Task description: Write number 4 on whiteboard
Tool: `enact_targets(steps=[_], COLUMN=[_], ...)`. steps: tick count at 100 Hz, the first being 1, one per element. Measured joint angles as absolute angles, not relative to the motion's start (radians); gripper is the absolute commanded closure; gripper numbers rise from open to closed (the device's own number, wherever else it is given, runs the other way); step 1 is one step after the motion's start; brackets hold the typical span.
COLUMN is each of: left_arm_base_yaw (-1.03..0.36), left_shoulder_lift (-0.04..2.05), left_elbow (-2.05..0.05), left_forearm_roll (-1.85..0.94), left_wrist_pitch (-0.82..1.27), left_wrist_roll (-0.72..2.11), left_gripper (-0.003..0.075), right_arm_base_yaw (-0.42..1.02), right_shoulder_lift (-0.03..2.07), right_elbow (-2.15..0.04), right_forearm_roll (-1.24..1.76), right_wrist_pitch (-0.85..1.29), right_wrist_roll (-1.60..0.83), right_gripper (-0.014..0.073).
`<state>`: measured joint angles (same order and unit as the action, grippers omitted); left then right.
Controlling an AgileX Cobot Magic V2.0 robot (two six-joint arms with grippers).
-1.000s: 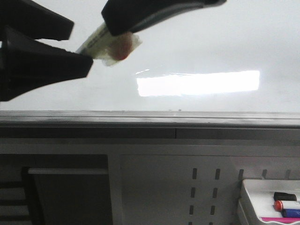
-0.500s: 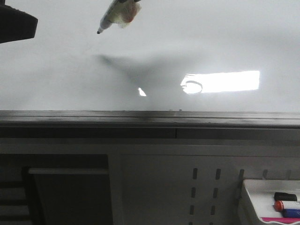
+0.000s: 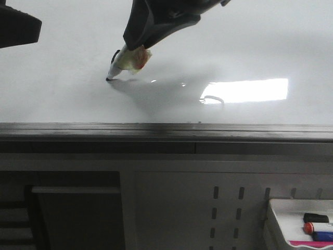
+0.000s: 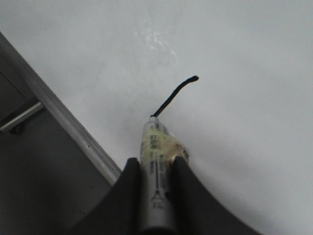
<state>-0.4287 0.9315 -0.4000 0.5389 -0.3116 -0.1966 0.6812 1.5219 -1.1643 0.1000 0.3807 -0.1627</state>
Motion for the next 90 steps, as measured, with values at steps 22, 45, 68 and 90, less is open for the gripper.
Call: enact_targets(steps=[22, 45, 68, 90], left_arm_base_yaw=[-0.429, -0.429, -0.429, -0.429], left_shoulder_lift=[0.931, 0.931, 0.931, 0.931], left_elbow=[-0.400, -0.400, -0.400, -0.399], left_forearm_roll=[0.539, 0.539, 0.539, 0.539], left_wrist_pitch=[-0.312, -0.312, -0.312, -0.311], left_wrist_roll=[-0.197, -0.197, -0.197, -0.197], left_gripper=[0.0281, 0.0281, 0.0281, 0.0281], right_arm_base_yaw=[0.670, 0.616, 0.669, 0.659], right_shoulder_lift=[1.476, 1.404, 1.404, 1.436], right_elbow=[-1.154, -1.149, -1.183, -1.204], right_forearm_roll=[0.058, 0.022, 0.020, 0.017], right_wrist_pitch=[0.466, 0.557, 0.527, 0.454], right_wrist_roll=[-0.163, -0.163, -0.163, -0.163], right_gripper=[0.0658, 0.0658, 0.0658, 0.0658])
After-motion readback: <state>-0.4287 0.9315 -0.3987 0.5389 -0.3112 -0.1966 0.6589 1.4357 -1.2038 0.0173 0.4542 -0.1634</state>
